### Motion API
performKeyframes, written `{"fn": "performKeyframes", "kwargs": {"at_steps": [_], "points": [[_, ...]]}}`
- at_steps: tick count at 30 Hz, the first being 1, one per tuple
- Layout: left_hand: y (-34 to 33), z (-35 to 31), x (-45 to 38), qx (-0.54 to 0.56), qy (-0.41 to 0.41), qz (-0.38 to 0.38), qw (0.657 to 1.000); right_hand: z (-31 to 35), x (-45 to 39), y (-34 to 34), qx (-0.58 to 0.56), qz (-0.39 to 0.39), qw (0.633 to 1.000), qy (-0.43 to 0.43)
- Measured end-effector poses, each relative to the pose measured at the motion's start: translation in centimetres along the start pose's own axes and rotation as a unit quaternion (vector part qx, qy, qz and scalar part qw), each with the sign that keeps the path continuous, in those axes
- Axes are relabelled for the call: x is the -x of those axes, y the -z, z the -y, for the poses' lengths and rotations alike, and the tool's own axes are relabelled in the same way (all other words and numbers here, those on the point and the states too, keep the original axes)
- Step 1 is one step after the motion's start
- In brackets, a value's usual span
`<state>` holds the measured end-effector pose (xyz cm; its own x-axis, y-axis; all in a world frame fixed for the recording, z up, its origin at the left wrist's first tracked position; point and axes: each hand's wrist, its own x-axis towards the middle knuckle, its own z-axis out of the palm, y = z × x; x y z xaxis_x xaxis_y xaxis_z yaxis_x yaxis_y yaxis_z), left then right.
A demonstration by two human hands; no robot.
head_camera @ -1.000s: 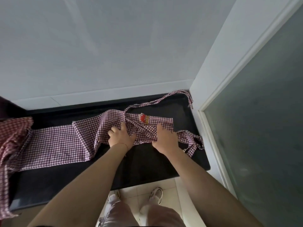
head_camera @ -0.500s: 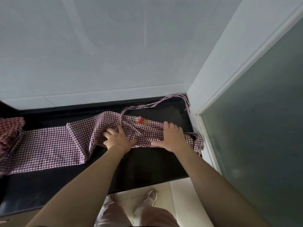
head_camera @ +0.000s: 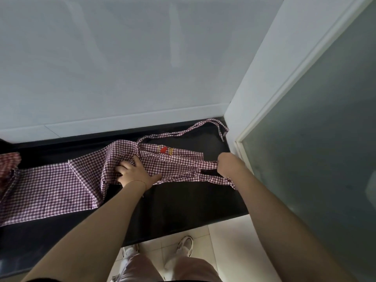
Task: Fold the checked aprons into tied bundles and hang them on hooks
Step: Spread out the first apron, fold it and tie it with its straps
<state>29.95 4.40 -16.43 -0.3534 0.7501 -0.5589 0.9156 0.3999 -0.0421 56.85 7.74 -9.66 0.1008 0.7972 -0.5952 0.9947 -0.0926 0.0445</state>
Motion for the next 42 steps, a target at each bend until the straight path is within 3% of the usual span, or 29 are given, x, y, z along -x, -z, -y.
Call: {"fn": "performKeyframes", "kwargs": {"at_steps": [6,12,15,19,24,28,33,38,42], "points": [[0.1,-0.3,0.2,-0.003,0.007,0.006,1.000,-0.1,0.2,-0.8,0.154,0.011,0.988,-0.008],[0.2,-0.4,0.3,-0.009,0.010,0.010,1.000,4.1,-0.3,-3.2,0.070,0.012,0.992,0.107],[0.2,-0.3,0.3,-0.010,0.011,0.012,1.000,4.6,0.3,-5.7,0.116,-0.030,0.991,0.059],[0.1,-0.4,0.3,-0.008,0.012,0.009,1.000,2.9,0.9,-7.1,0.024,-0.095,0.995,0.023],[0.3,-0.4,0.6,-0.007,0.009,0.009,1.000,1.9,0.9,-4.9,0.035,-0.033,0.999,-0.007],[0.8,-0.3,0.7,0.008,0.013,0.017,1.000,1.6,0.6,-2.2,0.063,-0.032,0.997,-0.042],[1.7,-2.1,2.1,0.087,-0.082,-0.103,0.988,1.7,0.9,3.1,0.091,-0.044,0.993,-0.065],[1.0,-4.6,3.9,0.091,-0.145,0.013,0.985,2.3,1.3,6.0,0.079,-0.044,0.992,-0.084],[1.8,-5.4,4.3,0.228,-0.146,-0.016,0.962,3.5,1.6,5.3,0.044,-0.035,0.996,-0.072]]}}
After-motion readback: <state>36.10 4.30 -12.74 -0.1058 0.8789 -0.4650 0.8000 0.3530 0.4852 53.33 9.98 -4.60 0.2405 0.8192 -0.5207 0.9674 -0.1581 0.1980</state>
